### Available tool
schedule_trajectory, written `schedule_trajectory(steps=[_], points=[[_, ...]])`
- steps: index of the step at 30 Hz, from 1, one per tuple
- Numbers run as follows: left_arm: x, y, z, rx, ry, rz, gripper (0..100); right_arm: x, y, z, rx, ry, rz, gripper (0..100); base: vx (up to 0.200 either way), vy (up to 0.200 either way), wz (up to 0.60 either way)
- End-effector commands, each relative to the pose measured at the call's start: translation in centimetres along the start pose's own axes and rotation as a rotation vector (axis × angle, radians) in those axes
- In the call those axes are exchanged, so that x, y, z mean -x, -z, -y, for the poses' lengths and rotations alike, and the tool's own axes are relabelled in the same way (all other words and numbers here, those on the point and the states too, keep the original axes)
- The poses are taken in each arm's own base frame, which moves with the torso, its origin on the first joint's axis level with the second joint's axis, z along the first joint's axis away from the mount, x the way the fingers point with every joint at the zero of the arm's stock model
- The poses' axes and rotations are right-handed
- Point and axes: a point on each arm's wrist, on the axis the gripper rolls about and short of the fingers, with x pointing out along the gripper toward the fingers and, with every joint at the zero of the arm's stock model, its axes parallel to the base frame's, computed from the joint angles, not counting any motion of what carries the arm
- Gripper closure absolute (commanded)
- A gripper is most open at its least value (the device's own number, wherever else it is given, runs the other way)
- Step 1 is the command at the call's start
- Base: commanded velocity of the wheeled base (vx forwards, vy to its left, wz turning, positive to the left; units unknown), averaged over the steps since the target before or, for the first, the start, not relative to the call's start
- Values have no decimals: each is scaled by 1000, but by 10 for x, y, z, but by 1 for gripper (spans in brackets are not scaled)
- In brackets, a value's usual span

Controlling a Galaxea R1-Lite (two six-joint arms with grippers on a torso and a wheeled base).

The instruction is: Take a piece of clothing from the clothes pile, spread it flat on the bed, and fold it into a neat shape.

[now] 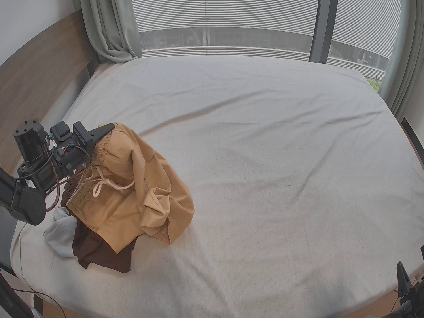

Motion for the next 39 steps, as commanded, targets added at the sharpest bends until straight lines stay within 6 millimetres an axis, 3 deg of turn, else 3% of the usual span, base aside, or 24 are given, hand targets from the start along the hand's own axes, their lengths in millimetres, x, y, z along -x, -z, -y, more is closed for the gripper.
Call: schedule_trajectory(steps=[1, 11, 21, 29, 39], points=[[-2, 1, 14, 46, 42, 6, 100, -1, 5, 0, 1, -1, -12, 0, 0, 0, 0], [-16, 23, 46, 122, 122, -12, 100, -1, 5, 0, 1, 1, -12, 0, 0, 0, 0], [-25, 28, 45, 116, 142, 1, 100, -1, 5, 0, 1, 2, -12, 0, 0, 0, 0], [-36, 43, 64, 161, 200, -57, 100, -1, 5, 0, 1, 1, -12, 0, 0, 0, 0], [-54, 44, 75, 308, 231, -43, 100, -1, 5, 0, 1, 2, -12, 0, 0, 0, 0]])
